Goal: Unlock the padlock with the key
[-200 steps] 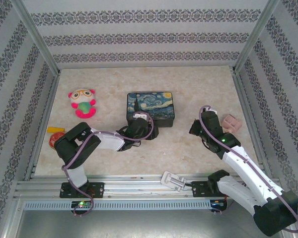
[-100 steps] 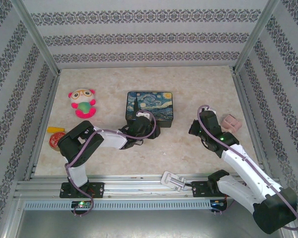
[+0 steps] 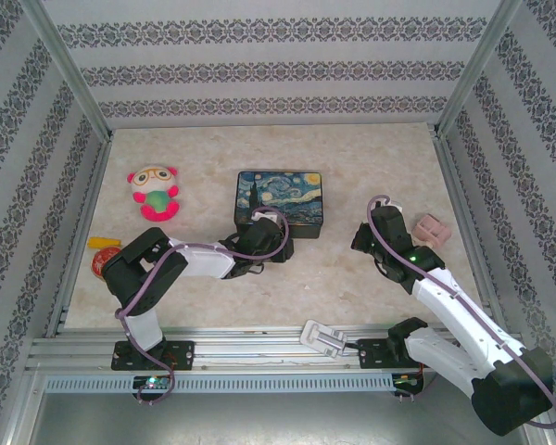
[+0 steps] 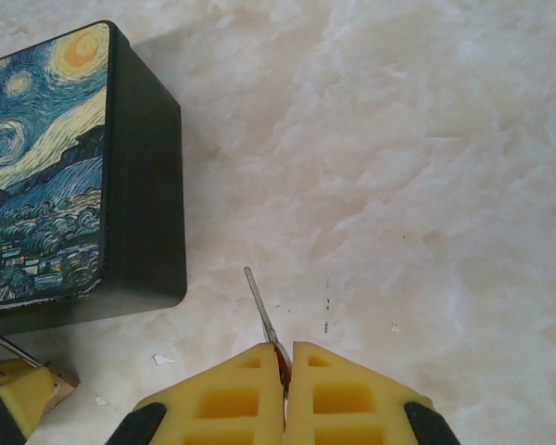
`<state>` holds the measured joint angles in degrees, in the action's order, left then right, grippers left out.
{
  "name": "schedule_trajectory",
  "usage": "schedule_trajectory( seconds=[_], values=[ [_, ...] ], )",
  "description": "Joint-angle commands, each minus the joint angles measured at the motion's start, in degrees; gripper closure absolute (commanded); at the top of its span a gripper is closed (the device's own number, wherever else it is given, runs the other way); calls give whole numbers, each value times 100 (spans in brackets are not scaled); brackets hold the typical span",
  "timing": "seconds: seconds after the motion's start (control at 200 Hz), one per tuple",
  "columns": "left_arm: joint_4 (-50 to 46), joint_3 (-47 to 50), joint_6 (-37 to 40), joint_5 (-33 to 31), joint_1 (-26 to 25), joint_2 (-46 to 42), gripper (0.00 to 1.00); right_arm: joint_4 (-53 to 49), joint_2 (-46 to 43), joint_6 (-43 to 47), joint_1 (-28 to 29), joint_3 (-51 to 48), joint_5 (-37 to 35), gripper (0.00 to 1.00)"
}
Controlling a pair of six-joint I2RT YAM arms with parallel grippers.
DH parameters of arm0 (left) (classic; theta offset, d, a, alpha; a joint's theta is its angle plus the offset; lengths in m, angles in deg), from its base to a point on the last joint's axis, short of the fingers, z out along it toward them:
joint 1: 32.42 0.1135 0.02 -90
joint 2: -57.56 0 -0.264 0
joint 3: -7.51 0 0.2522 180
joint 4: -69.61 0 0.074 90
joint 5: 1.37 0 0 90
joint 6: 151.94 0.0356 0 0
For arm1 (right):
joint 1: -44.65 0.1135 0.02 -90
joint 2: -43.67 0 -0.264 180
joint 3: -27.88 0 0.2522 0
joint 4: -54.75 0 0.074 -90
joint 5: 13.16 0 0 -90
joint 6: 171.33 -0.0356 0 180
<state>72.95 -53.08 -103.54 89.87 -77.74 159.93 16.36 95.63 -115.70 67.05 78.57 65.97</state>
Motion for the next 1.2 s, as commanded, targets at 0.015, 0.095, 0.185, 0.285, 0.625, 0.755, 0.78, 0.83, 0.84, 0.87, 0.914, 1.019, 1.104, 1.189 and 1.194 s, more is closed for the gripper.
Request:
schedule_trajectory(
  seconds=[0.015, 0.095, 0.185, 0.285, 0.625, 0.755, 0.78, 0.83, 0.84, 0.87, 0.914, 1.019, 1.104, 1.189, 1.194],
  values=[
    [-239, 105, 11, -24, -38, -193, 60, 37, -64, -96, 72, -36, 94, 100],
    [-130, 171, -3, 8, -47, -184, 60, 46, -94, -112, 72, -63, 101, 100],
    [57, 213, 4, -12, -47, -117, 58, 54, -108, -123, 72, -89, 94, 100],
    [100, 148, 14, -111, -47, -7, 54, 54, -108, -138, 72, -111, 103, 100],
    [-584, -350, -137, -545, -82, 256, 57, 54, -213, -184, 72, -195, 120, 100],
    [-692, -406, -125, -518, -107, 222, 63, 50, -222, -180, 72, -203, 133, 100],
    [-684, -398, -136, -484, -109, 212, 63, 54, -222, -184, 72, -212, 134, 100],
    [-681, -384, -150, -418, -126, 181, 62, 69, -222, -193, 72, -225, 139, 100],
    [-686, -381, -154, -410, -130, 172, 61, 71, -217, -193, 72, -229, 149, 100],
    [-718, -379, -158, -388, -148, 159, 59, 80, -213, -193, 72, -230, 155, 100],
    [-796, -393, -172, -378, -174, 152, 58, 93, -205, -193, 72, -236, 163, 100],
    [-1017, -388, -262, -471, -218, 132, 58, 133, -197, -202, 72, -247, 171, 100],
    [-1306, -385, -334, -692, -240, 87, 57, 143, -196, -202, 72, -256, 193, 100],
    [-1603, -404, -345, -989, -240, 18, 55, 144, -196, -203, 72, -273, 200, 100],
    [-1622, -409, -347, -1009, -240, 15, 55, 143, -196, -202, 72, -274, 191, 100]
  ],
)
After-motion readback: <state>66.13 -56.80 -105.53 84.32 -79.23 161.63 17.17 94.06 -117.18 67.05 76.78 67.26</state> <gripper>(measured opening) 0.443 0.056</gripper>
